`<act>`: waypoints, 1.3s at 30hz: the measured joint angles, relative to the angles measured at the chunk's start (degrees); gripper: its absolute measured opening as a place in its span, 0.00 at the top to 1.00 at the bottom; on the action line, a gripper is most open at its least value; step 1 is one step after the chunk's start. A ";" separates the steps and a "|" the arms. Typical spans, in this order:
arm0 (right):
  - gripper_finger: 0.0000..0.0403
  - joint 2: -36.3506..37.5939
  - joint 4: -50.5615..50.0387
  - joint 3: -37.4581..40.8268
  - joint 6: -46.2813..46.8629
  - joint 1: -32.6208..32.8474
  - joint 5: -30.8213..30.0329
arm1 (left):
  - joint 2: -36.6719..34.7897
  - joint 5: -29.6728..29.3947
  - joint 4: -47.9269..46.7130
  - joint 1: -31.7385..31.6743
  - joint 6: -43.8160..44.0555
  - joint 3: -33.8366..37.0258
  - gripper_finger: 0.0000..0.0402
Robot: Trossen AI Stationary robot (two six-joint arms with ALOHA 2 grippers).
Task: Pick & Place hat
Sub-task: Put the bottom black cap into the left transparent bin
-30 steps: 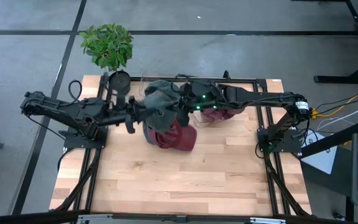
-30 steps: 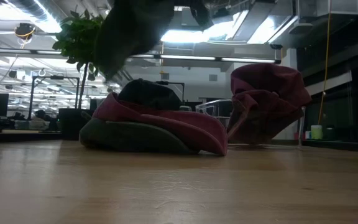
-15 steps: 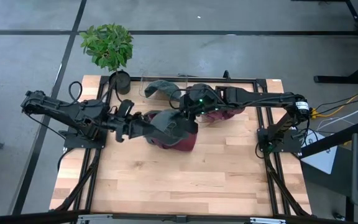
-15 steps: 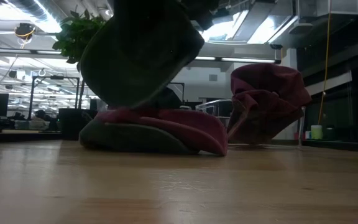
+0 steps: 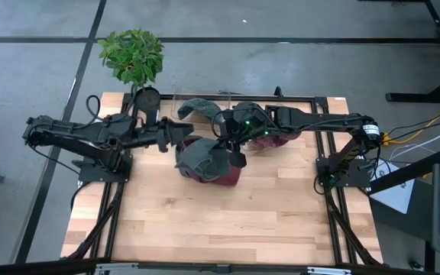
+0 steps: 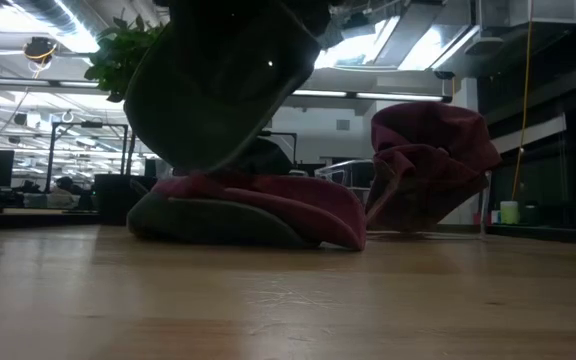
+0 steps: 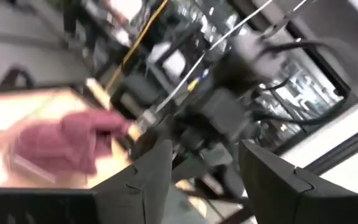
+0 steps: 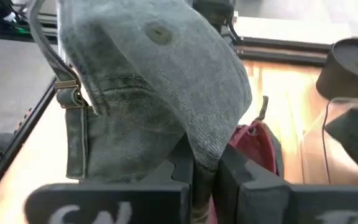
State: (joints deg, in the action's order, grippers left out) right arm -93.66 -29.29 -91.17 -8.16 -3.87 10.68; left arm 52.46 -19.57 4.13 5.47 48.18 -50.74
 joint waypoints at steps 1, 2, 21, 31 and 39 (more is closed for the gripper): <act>0.92 0.00 0.55 -0.01 -0.03 0.07 0.03 | 0.40 2.66 -1.32 -1.21 1.48 0.00 0.56; 0.93 0.00 1.06 -0.01 -0.03 0.10 0.04 | 0.95 5.49 -2.84 -2.26 2.21 0.00 0.56; 0.93 -0.01 2.86 0.01 0.17 3.02 3.93 | 7.30 34.55 -9.95 -12.11 -5.02 0.00 0.38; 0.93 -0.01 4.79 0.01 0.36 3.02 4.07 | 7.37 34.30 -12.90 -11.56 -14.74 0.00 0.38; 0.93 -0.01 1.00 0.01 0.98 3.01 4.52 | 6.23 34.09 -11.31 -12.98 -21.77 -2.31 0.38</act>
State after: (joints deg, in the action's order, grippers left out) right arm -93.67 -28.30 -91.15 -7.18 -0.85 15.20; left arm 58.70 14.52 -7.19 -7.51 26.41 -53.05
